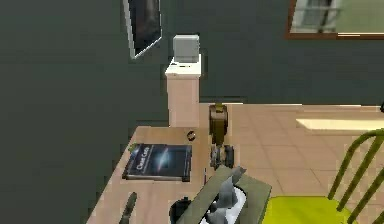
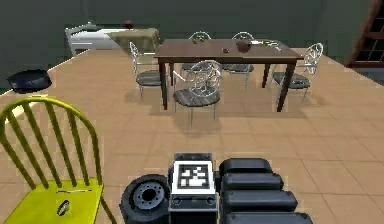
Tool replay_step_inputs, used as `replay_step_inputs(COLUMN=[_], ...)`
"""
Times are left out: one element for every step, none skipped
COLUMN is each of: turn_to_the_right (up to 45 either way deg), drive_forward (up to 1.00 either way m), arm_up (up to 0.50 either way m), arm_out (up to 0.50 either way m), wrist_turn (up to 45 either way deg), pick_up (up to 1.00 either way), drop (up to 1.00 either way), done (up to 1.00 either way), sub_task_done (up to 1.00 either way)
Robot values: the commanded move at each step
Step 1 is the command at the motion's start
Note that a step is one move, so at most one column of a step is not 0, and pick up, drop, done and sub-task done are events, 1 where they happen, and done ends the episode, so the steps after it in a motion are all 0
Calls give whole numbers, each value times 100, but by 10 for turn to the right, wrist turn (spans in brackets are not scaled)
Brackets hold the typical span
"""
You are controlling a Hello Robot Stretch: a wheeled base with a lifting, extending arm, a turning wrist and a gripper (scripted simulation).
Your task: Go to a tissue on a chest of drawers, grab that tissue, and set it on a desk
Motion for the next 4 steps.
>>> replay_step_inputs(turn_to_the_right=[-450,-420,0,0], drive_forward=[0,0,0,0], arm_up=[0,0,0,0], arm_out=[0,0,30,0], wrist_turn=[0,0,0,450], pick_up=[0,0,0,0], drop=[0,0,0,0], done=[0,0,0,0], sub_task_done=[0,0,0,0])
